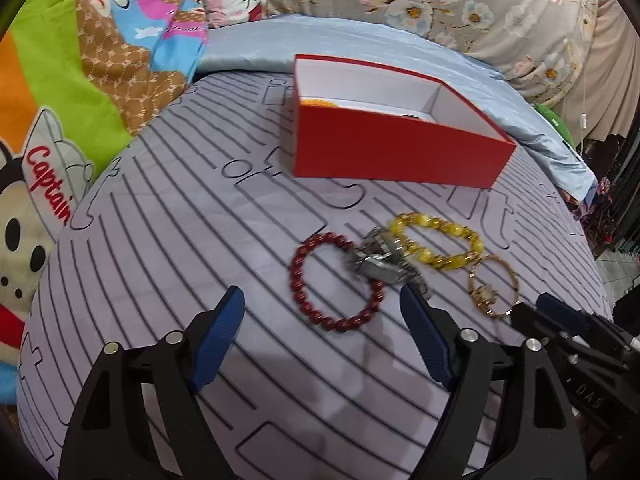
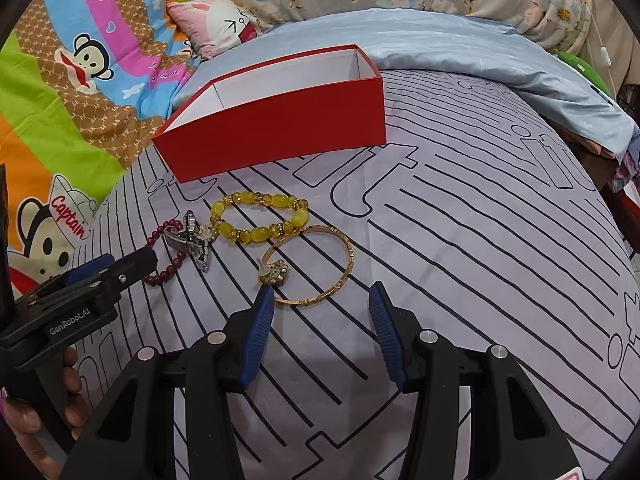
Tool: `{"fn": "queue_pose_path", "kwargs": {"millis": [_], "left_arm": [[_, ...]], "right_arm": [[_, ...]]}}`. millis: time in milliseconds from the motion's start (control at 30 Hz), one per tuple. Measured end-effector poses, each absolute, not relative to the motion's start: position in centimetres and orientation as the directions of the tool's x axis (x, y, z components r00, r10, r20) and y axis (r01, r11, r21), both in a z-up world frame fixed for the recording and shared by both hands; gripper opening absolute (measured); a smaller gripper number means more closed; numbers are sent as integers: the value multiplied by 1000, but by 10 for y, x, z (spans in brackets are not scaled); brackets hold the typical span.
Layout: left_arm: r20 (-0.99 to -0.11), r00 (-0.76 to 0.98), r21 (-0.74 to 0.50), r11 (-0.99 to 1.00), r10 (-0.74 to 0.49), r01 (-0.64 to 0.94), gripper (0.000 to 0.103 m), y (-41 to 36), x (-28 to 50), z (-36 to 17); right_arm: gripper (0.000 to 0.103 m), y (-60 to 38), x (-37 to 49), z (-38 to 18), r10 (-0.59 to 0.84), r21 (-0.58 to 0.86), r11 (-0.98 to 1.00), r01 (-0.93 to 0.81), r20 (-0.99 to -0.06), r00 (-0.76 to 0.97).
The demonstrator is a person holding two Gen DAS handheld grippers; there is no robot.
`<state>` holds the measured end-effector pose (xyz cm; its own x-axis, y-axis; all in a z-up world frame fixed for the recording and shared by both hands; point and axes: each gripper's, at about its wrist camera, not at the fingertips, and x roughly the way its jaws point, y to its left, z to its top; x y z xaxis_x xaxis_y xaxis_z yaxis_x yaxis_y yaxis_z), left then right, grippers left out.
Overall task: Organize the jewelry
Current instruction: 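Move the left tool to the dark red bead bracelet while the right tool approaches the gold bangle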
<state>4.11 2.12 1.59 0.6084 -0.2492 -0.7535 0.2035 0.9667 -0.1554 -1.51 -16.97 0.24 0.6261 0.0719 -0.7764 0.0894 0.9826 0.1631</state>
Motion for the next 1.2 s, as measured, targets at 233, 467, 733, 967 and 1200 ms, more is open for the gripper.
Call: {"fn": "queue_pose_path", "kwargs": {"millis": [233, 467, 733, 967, 1200], "left_arm": [[-762, 609, -131, 973, -221, 189, 78, 17, 43, 12], [-779, 596, -119, 979, -194, 163, 76, 30, 44, 0], [-774, 605, -134, 982, -189, 135, 76, 39, 44, 0], [-780, 608, -111, 988, -152, 105, 76, 53, 46, -1], [-781, 607, -119, 989, -148, 88, 76, 64, 49, -1]], "right_arm": [[48, -165, -12, 9, 86, 165, 984, 66, -765, 638], [48, -165, -10, 4, 94, 176, 982, 69, -772, 629], [48, -150, -5, 6, 132, 188, 982, 24, -767, 628], [48, -116, 10, 3, 188, 190, 980, -63, -769, 611], [47, -97, 27, 3, 208, 181, 978, -106, -768, 606]]}}
